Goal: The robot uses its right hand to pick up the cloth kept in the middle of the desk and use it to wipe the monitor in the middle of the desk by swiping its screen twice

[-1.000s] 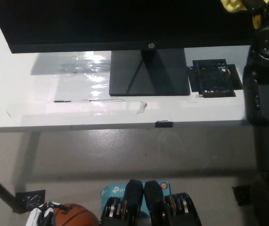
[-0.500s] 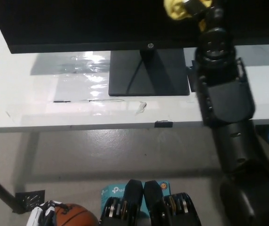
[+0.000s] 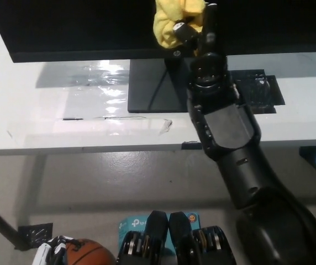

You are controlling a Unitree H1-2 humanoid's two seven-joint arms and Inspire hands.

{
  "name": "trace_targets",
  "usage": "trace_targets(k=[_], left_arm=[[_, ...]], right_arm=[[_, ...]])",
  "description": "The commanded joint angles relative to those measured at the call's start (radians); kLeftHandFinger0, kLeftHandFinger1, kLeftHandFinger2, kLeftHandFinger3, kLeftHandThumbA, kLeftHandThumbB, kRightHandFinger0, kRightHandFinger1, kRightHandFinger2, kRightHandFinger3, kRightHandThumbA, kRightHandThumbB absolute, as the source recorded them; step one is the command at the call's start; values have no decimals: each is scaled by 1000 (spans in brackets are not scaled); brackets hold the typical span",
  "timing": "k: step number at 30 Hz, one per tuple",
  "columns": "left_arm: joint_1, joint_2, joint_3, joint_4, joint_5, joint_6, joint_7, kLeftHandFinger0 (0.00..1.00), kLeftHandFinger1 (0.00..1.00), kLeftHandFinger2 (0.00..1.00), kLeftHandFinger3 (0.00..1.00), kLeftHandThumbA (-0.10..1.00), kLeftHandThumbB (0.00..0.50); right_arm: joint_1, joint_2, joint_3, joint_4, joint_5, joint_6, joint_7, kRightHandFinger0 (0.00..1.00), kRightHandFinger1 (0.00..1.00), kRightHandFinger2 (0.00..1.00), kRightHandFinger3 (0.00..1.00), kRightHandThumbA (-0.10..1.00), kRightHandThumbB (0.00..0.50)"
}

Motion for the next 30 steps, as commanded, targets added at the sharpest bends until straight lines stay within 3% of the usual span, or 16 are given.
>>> trace_targets(k=[1,2,5,6,7,10,13,14,15,16,18,20,21,25,28,30], left_arm=[[10,5,-8,-20,16,-32,-2,0,0,0,0,794,500],[10,6,-8,-19,15,-37,-4,0,0,0,0,796,500],[15,2,-4,-37,5,-12,-5,0,0,0,0,777,500],[15,4,-6,-39,9,-11,-5,0,0,0,0,778,500],[15,5,-6,-39,10,-11,-5,0,0,0,0,780,500],[11,6,-3,-28,12,-26,-1,0,0,0,0,801,500],[10,6,-1,-30,4,-26,-6,0,0,0,0,796,500],[9,9,0,-22,12,-41,1,0,0,0,0,807,500],[6,8,3,-18,9,-44,2,0,0,0,0,799,500],[6,8,3,-20,14,-36,6,0,0,0,0,805,500],[11,6,5,-25,7,-23,3,0,0,0,0,788,500],[10,6,5,-21,-2,-27,-5,0,0,0,0,775,500],[10,5,7,-22,-7,-27,-7,0,0,0,0,775,500],[15,5,6,-35,-3,-14,-4,0,0,0,0,769,500],[8,8,7,-36,-5,-17,-5,0,0,0,0,765,500],[4,9,9,-19,-18,-34,-15,0,0,0,0,768,500]], right_arm=[[-106,30,5,0,-5,-75,-35,0,0,11,328,-100,304],[-105,30,8,-7,-6,-72,-30,0,0,15,351,-100,292],[-93,20,26,-42,-19,-61,-12,0,0,75,227,-100,269],[-75,3,33,-57,-20,-86,5,0,0,106,45,-100,295],[-67,-5,37,-64,-20,-97,11,0,0,119,2,-100,331],[-18,-40,42,-154,-16,-72,45,0,0,136,0,-100,329],[58,-81,48,-313,-17,13,92,0,0,128,42,-100,192],[79,-82,34,-357,0,30,100,0,0,115,374,-100,187],[89,-89,36,-379,5,32,114,0,0,112,407,-100,126],[129,-115,42,-446,7,54,145,0,0,112,264,-100,74],[211,-170,48,-571,7,81,207,0,0,143,49,-100,94],[243,-188,37,-609,12,81,234,0,0,233,65,-100,43],[279,-215,32,-652,7,81,265,0,11,245,87,-100,57],[367,-277,7,-724,-14,81,317,0,0,334,292,-100,4],[420,-347,10,-735,-52,81,349,0,0,324,177,-100,22],[477,-428,32,-721,-53,81,367,0,0,334,135,-100,82]])
